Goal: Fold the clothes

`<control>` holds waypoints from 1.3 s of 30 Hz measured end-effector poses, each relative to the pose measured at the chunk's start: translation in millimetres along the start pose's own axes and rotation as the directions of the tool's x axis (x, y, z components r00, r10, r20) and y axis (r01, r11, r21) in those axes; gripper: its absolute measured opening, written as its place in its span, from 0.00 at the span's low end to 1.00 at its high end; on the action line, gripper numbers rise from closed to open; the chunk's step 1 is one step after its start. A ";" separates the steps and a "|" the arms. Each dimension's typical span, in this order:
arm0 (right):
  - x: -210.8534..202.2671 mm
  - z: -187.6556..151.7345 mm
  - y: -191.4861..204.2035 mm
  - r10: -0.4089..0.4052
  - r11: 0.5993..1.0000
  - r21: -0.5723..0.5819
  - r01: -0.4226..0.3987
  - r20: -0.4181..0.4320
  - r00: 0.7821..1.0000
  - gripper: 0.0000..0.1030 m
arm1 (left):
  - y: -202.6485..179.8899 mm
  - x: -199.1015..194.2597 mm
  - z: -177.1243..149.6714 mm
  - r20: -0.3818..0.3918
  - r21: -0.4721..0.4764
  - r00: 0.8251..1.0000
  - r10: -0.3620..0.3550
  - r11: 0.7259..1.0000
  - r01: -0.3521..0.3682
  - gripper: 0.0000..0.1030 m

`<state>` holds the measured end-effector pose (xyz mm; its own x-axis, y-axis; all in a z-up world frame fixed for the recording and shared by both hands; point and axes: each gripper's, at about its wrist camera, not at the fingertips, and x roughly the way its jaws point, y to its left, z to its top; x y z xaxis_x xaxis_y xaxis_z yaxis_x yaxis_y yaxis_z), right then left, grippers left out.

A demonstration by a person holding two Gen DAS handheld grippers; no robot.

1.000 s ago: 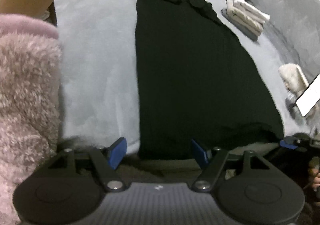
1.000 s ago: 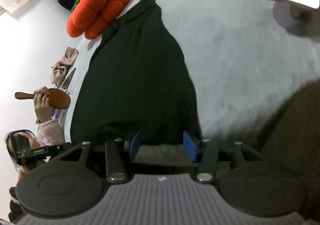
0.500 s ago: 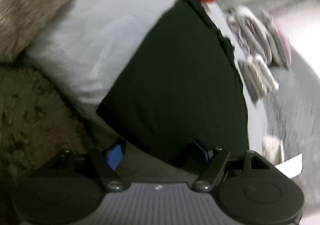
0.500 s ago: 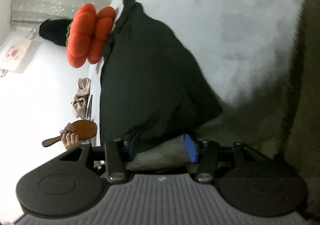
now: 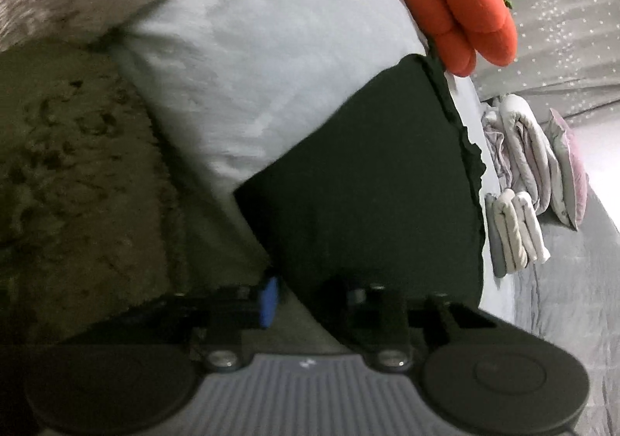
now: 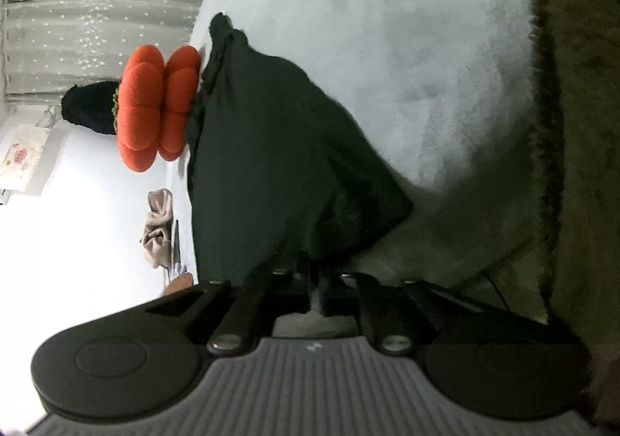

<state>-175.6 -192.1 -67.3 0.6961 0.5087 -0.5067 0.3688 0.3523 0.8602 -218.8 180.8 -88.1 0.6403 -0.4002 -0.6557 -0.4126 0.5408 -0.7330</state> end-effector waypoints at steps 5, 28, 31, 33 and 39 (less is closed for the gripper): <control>-7.7 -2.8 3.3 0.018 1.000 -0.012 -0.018 0.023 1.000 0.05 | -0.3 -10.6 1.6 0.013 0.004 1.000 -0.022 1.000 0.022 0.01; 58.8 72.4 119.0 0.012 0.933 -0.359 0.038 0.136 0.991 0.05 | -110.7 35.4 103.4 0.168 0.255 0.980 -0.106 0.965 0.061 0.01; 79.9 95.6 127.6 -0.020 0.908 -0.412 0.074 0.134 0.991 0.05 | -125.5 61.6 120.3 0.161 0.291 0.983 -0.091 0.956 0.041 0.01; 93.4 109.6 132.2 -0.037 0.888 -0.451 0.094 0.135 0.990 0.05 | -134.6 79.8 129.6 0.159 0.332 0.984 -0.076 0.943 0.019 0.01; 128.5 144.3 126.1 -0.050 0.840 -0.532 0.106 0.120 0.992 0.07 | -145.8 128.5 147.2 0.159 0.412 0.987 -0.032 0.910 -0.037 0.03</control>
<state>49.2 -195.7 -15.6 0.7458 0.3927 -0.5381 0.0559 0.7680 0.6380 18.9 159.5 -38.8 0.7478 -0.2945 -0.5951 -0.1324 0.8121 -0.5683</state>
